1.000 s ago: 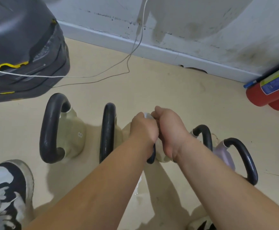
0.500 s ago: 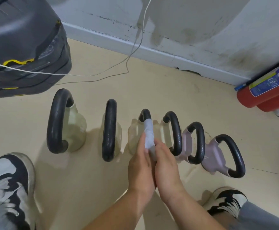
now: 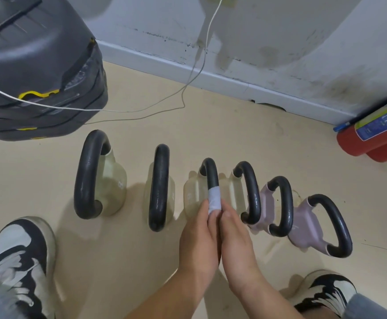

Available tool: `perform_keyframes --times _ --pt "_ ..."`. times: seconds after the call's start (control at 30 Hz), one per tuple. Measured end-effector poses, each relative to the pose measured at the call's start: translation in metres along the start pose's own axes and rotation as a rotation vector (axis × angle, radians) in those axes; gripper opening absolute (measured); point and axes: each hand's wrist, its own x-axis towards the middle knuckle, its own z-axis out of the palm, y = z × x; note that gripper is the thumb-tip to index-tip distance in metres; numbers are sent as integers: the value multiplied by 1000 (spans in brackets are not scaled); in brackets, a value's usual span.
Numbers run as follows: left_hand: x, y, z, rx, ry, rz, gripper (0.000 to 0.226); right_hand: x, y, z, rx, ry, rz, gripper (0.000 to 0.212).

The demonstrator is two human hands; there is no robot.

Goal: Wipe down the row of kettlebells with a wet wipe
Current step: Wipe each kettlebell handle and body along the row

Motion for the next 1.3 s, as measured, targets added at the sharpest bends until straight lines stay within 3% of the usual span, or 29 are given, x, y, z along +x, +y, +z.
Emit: perform_keyframes --times 0.07,0.17,0.33,0.4,0.47,0.53,0.73,0.93,1.07,1.17,1.3 --pt "-3 -13 -7 -60 -38 -30 31 -9 10 2 -14 26 -4 43" --pt "5 -31 -20 357 6 192 24 -12 15 3 -35 0 28 44" --pt "24 -40 -31 738 -55 317 18 -8 16 0 -54 -11 44 44" --pt "23 -33 -27 642 -87 260 19 -7 18 1 -45 -5 52 45" --pt "19 -26 -22 314 -72 106 26 -7 22 1 -25 -7 55 45" --pt "16 -25 -17 175 -50 19 36 -7 26 3 -4 -17 82 44" --pt "12 -47 -22 317 -52 68 42 -3 29 6 33 -96 166 41" --pt "1 -69 -27 684 -54 212 26 -5 36 7 -92 -111 206 35" --pt "6 -80 -36 1142 -146 341 26 -8 27 -2 -190 -100 203 32" --pt "0 -75 -45 1139 -182 336 17 -8 29 -9 -338 -32 195 30" --pt "-6 -53 -45 885 2 70 18 -5 30 -9 -264 -52 241 31"
